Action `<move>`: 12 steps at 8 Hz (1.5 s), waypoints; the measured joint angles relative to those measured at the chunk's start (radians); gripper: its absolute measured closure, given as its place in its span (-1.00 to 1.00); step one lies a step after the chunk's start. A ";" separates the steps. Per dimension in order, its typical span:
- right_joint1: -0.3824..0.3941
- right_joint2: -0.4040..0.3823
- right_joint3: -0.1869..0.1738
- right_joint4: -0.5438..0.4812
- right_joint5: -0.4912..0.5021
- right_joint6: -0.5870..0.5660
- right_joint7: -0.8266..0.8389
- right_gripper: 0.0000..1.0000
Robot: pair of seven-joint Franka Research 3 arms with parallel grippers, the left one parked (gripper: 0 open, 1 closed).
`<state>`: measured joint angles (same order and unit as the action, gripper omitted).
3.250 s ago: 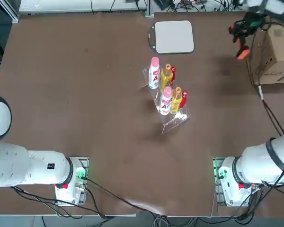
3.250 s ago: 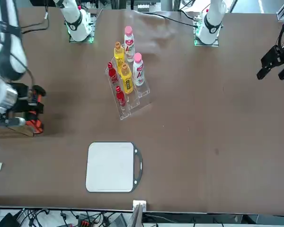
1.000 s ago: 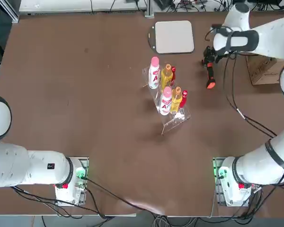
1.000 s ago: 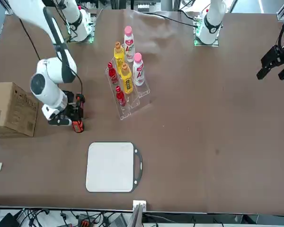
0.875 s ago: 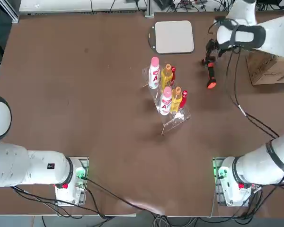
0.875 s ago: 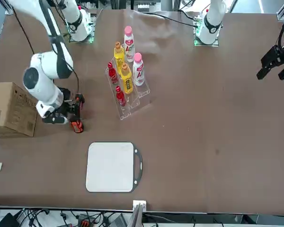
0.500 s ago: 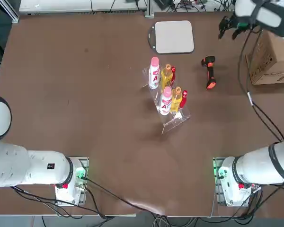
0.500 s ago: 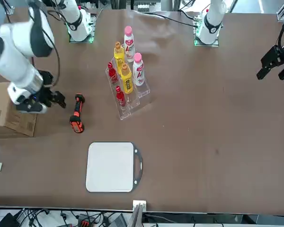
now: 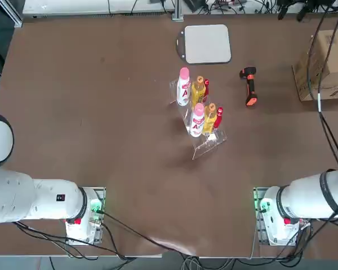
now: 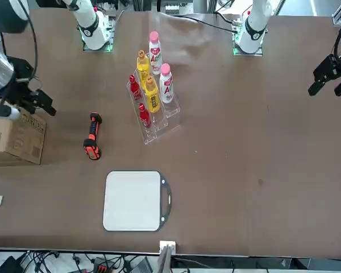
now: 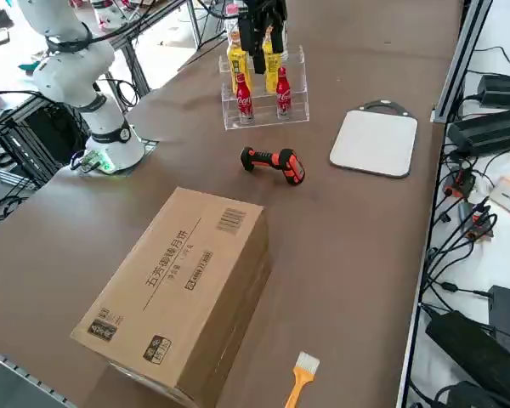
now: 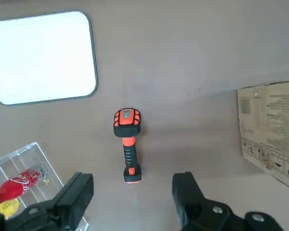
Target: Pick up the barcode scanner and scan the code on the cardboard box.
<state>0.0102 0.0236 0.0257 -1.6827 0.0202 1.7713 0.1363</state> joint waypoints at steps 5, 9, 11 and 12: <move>-0.022 0.057 0.000 0.075 -0.001 -0.033 0.000 -1.00; -0.027 0.091 0.000 0.215 -0.001 -0.150 -0.001 -1.00; -0.027 0.111 0.000 0.237 -0.001 -0.154 -0.002 -1.00; -0.027 0.116 0.000 0.239 -0.001 -0.154 -0.003 -1.00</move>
<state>-0.0164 0.1395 0.0257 -1.4440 0.0189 1.6173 0.1332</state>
